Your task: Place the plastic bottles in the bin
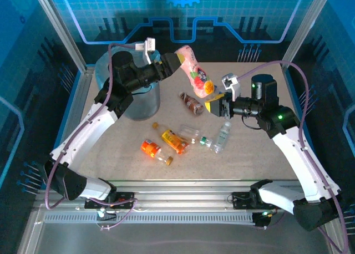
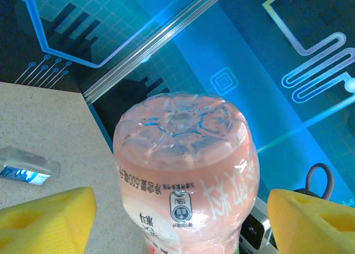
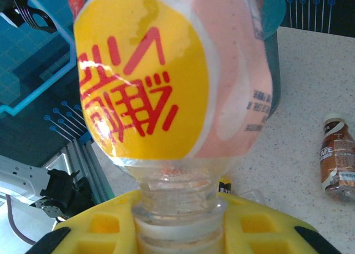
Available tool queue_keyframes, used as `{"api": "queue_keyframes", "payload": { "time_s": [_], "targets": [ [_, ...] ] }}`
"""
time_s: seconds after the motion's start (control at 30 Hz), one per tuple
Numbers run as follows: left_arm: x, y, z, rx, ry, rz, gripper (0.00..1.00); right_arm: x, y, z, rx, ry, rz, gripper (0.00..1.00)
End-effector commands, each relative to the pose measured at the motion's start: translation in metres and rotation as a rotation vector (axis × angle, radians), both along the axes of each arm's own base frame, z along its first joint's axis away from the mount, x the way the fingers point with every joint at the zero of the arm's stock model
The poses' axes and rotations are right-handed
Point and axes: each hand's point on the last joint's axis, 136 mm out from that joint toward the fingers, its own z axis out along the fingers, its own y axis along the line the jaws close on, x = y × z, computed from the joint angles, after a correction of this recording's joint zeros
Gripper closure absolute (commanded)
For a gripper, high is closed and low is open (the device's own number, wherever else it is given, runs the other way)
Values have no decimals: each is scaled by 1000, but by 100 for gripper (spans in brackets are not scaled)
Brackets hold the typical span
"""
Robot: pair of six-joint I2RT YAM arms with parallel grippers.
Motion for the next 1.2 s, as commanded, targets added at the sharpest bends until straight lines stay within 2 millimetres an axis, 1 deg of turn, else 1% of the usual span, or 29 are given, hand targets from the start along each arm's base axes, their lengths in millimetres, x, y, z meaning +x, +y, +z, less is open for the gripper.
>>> {"api": "queue_keyframes", "payload": {
  "time_s": [0.0, 0.07, 0.23, 0.47, 0.53, 0.6, 0.63, 0.83, 0.97, 1.07, 1.13, 1.17],
  "targets": [
    [-5, -5, 5, -22, -23, -28, 20, -5, 7, 10, 42, 10, 43, 100],
    [-4, -4, 5, -19, -26, -24, 23, -10, 12, 11, 50, 1, 90, 100],
    [-3, -3, 9, -15, -40, -18, 27, -23, 18, 11, 54, -6, 181, 100],
    [0, -5, 4, -8, -30, -19, 35, -33, 26, 9, 53, -1, 251, 99],
    [-1, -6, 3, -5, -28, -23, 35, -34, 28, 8, 51, 0, 257, 98],
    [-1, -5, 2, -5, -26, -23, 29, -32, 29, 8, 48, -1, 256, 98],
    [0, -5, 1, -3, -22, -21, 27, -32, 30, 8, 49, 1, 257, 98],
    [0, -4, 1, 7, -32, -13, 30, -27, 33, 9, 44, -1, 258, 98],
    [1, -3, -2, 20, -32, -5, 25, -25, 35, 9, 44, 12, 262, 98],
    [-1, -2, -2, 21, -35, 0, 23, -20, 34, 3, 25, 34, 229, 98],
    [-1, -2, -1, 19, -43, -3, 21, -15, 32, -4, 3, 63, 202, 98],
    [-2, -2, -1, 18, -47, -5, 23, -13, 32, -8, -7, 76, 197, 99]
  ]
}}
